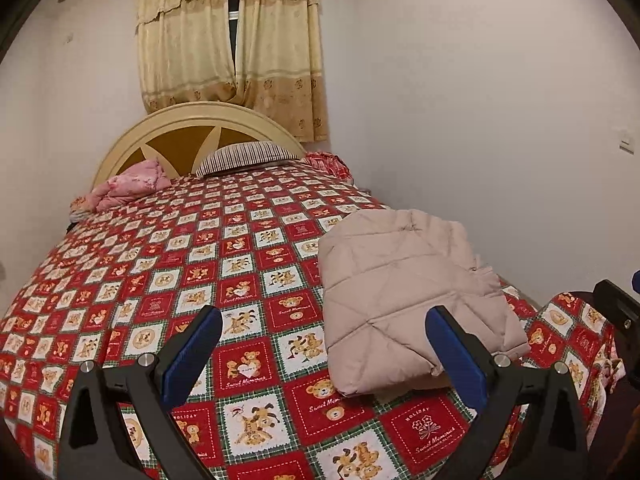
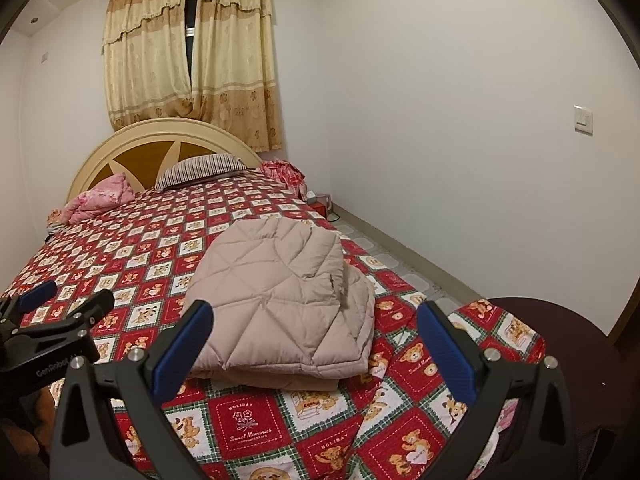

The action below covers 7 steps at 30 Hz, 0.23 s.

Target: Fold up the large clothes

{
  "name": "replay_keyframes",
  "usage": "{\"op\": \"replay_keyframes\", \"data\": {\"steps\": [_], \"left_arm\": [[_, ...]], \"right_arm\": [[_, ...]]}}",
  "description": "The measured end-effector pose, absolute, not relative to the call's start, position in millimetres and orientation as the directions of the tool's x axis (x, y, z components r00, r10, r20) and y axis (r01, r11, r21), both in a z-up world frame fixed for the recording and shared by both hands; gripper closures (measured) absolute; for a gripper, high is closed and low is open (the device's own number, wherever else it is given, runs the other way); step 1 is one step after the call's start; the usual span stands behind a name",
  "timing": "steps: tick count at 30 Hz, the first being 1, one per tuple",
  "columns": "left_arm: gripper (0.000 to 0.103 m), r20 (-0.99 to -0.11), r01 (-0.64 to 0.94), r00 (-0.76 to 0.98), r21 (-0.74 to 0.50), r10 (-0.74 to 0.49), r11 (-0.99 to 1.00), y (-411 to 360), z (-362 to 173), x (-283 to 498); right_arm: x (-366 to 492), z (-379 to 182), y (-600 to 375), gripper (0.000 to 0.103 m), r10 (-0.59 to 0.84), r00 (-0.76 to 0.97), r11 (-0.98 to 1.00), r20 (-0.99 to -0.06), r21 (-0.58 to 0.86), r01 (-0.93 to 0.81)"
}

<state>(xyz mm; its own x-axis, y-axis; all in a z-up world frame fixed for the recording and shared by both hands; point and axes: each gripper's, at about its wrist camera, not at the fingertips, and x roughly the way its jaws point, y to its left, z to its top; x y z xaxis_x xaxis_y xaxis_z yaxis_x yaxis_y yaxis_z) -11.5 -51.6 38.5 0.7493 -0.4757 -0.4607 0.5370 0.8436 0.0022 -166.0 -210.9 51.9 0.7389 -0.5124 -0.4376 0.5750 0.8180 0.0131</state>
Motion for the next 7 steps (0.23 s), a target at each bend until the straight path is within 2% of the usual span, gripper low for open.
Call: {"op": "replay_keyframes", "data": {"steps": [7], "left_arm": [[0.001, -0.440, 0.516, 0.777, 0.032, -0.451, 0.856, -51.9, 41.2, -14.6]], "right_arm": [[-165.1, 51.7, -211.0, 0.000, -0.512, 0.738, 0.818, -0.439, 0.013, 0.575]]}}
